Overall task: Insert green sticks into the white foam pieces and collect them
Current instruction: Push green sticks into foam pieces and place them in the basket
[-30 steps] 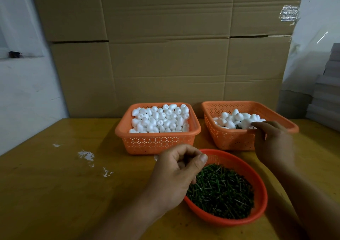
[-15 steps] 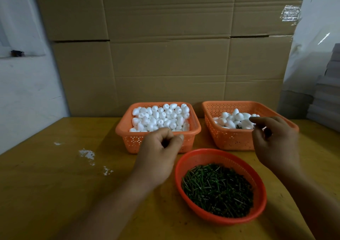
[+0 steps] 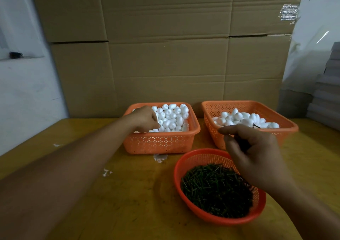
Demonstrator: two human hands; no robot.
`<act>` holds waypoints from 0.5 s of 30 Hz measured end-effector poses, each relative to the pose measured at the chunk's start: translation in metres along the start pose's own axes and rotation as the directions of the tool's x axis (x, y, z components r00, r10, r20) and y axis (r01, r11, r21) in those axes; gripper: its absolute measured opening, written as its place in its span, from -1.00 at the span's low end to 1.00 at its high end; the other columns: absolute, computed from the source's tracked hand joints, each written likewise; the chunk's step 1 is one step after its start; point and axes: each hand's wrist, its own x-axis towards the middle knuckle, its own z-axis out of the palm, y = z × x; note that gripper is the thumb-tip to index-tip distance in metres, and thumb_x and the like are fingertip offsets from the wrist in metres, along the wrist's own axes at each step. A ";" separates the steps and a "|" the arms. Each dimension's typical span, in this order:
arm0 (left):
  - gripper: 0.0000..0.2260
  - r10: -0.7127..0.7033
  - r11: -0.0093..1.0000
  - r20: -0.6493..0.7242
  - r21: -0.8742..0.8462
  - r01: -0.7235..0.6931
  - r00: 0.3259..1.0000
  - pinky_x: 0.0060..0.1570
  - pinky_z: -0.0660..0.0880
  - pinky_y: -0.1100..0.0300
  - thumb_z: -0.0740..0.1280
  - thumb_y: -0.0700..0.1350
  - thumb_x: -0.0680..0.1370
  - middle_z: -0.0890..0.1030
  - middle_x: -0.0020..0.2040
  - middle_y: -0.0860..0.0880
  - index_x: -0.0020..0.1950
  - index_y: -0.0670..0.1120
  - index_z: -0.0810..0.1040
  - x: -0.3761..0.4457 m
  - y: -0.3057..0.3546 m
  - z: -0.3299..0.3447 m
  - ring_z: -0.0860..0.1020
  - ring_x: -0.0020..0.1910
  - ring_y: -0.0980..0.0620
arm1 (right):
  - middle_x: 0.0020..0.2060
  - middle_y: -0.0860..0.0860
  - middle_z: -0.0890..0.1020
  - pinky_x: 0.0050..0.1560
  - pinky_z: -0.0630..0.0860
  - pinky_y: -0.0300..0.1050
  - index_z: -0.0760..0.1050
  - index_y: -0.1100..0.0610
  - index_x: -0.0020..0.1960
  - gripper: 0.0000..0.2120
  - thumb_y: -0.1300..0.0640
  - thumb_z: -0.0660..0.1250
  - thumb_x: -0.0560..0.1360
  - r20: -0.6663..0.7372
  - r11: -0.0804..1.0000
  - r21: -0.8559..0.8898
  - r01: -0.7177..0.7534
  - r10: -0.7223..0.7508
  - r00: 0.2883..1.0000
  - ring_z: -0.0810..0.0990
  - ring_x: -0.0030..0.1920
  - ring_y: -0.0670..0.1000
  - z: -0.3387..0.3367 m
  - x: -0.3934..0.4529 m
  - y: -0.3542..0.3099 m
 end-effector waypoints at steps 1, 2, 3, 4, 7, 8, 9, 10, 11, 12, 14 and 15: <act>-0.80 -0.009 0.997 0.052 0.072 0.005 0.999 -0.01 0.57 0.01 0.43 -0.06 0.52 0.70 -0.03 -0.16 -0.03 -0.20 0.69 0.004 0.001 0.000 0.63 -0.08 -0.06 | -0.55 -0.11 0.48 -0.49 0.29 -0.36 0.68 0.11 0.07 -0.81 0.30 0.36 0.54 0.015 1.000 0.000 0.013 -0.013 1.000 0.44 -0.57 -0.10 0.001 -0.001 -0.002; -0.77 -0.023 0.987 0.093 0.163 0.008 0.995 0.05 0.56 0.04 0.43 -0.02 0.53 0.69 0.05 -0.12 0.04 -0.16 0.70 0.006 0.003 0.000 0.62 -0.01 -0.03 | -0.54 -0.11 0.48 -0.49 0.29 -0.37 0.69 0.12 0.07 -0.80 0.30 0.37 0.53 0.028 1.000 -0.002 0.025 -0.025 0.999 0.45 -0.57 -0.10 0.001 -0.001 -0.005; -0.73 -0.043 0.968 0.123 0.251 0.010 0.991 0.10 0.53 0.07 0.42 0.04 0.53 0.67 0.14 -0.07 0.11 -0.11 0.69 0.008 0.006 0.000 0.60 0.10 -0.02 | -0.53 -0.11 0.50 -0.48 0.30 -0.37 0.69 0.12 0.07 -0.80 0.30 0.37 0.53 0.041 0.999 -0.004 0.034 -0.034 0.999 0.46 -0.56 -0.09 0.001 -0.002 -0.007; -0.67 -0.070 0.949 0.147 0.314 0.020 0.987 0.17 0.49 0.10 0.40 0.10 0.54 0.62 0.23 -0.03 0.20 -0.06 0.66 0.009 0.008 0.001 0.56 0.21 -0.02 | -0.52 -0.13 0.51 -0.47 0.30 -0.37 0.69 0.12 0.07 -0.80 0.31 0.38 0.53 0.052 0.999 -0.001 0.040 -0.040 0.998 0.47 -0.55 -0.09 0.002 -0.003 -0.009; -0.53 -0.126 0.929 0.208 0.367 0.042 0.970 0.29 0.43 0.12 0.37 0.14 0.55 0.50 0.39 -0.02 0.41 -0.03 0.51 0.014 0.010 0.002 0.47 0.35 -0.04 | -0.48 -0.16 0.55 -0.45 0.31 -0.40 0.69 0.11 0.07 -0.79 0.33 0.39 0.52 0.074 0.997 0.020 0.069 -0.070 0.995 0.49 -0.53 -0.11 0.003 -0.005 -0.015; -0.52 -0.133 0.931 0.228 0.362 0.043 0.965 0.29 0.44 0.12 0.37 0.13 0.56 0.49 0.40 -0.01 0.42 -0.03 0.49 0.015 0.011 0.002 0.48 0.35 -0.03 | -0.48 -0.14 0.56 -0.46 0.33 -0.38 0.69 0.11 0.07 -0.78 0.33 0.39 0.51 0.083 0.997 0.024 0.077 -0.078 0.993 0.50 -0.54 -0.10 0.004 -0.005 -0.017; -0.53 -0.137 0.932 0.247 0.360 0.040 0.959 0.28 0.45 0.12 0.37 0.13 0.56 0.50 0.39 0.00 0.42 -0.02 0.49 0.016 0.012 0.002 0.48 0.34 -0.03 | -0.47 -0.12 0.57 -0.47 0.34 -0.35 0.69 0.11 0.07 -0.78 0.33 0.39 0.51 0.090 0.996 0.025 0.082 -0.084 0.992 0.50 -0.54 -0.10 0.004 -0.005 -0.019; -0.54 -0.138 0.932 0.264 0.360 0.035 0.955 0.27 0.45 0.12 0.38 0.12 0.56 0.50 0.39 0.00 0.42 -0.01 0.49 0.016 0.013 0.002 0.49 0.33 -0.02 | -0.47 -0.12 0.57 -0.48 0.36 -0.32 0.69 0.10 0.07 -0.79 0.32 0.40 0.51 0.094 0.996 0.020 0.085 -0.086 0.992 0.51 -0.54 -0.09 0.005 -0.006 -0.020; -0.54 -0.140 0.929 0.273 0.368 0.032 0.952 0.28 0.46 0.12 0.38 0.11 0.56 0.50 0.38 0.01 0.42 0.00 0.50 0.016 0.014 0.001 0.49 0.33 -0.02 | -0.48 -0.12 0.56 -0.47 0.37 -0.30 0.69 0.10 0.07 -0.79 0.31 0.40 0.51 0.096 0.997 0.013 0.082 -0.083 0.992 0.51 -0.53 -0.09 0.006 -0.006 -0.020; -0.54 -0.144 0.928 0.281 0.372 0.030 0.949 0.29 0.46 0.11 0.39 0.10 0.55 0.50 0.38 0.01 0.42 0.00 0.50 0.016 0.015 0.001 0.49 0.33 -0.02 | -0.48 -0.12 0.56 -0.47 0.37 -0.30 0.69 0.09 0.07 -0.80 0.31 0.40 0.51 0.098 0.997 0.008 0.075 -0.075 0.992 0.51 -0.53 -0.09 0.006 -0.006 -0.020; -0.59 -0.152 0.922 0.290 0.385 0.030 0.945 0.30 0.46 0.09 0.40 0.08 0.55 0.52 0.36 0.02 0.38 0.03 0.54 0.018 0.013 0.003 0.49 0.30 -0.01 | -0.49 -0.14 0.55 -0.46 0.35 -0.33 0.69 0.08 0.07 -0.80 0.31 0.41 0.52 0.102 0.998 0.008 0.062 -0.063 0.993 0.51 -0.53 -0.10 0.007 -0.006 -0.019; -0.62 -0.143 0.920 0.287 0.392 0.020 0.947 0.30 0.45 0.09 0.40 0.07 0.55 0.53 0.34 0.04 0.35 0.04 0.57 0.019 0.011 0.005 0.49 0.29 0.00 | -0.49 -0.16 0.55 -0.46 0.34 -0.35 0.69 0.08 0.07 -0.80 0.31 0.41 0.53 0.104 0.998 0.012 0.060 -0.061 0.993 0.51 -0.53 -0.11 0.008 -0.007 -0.019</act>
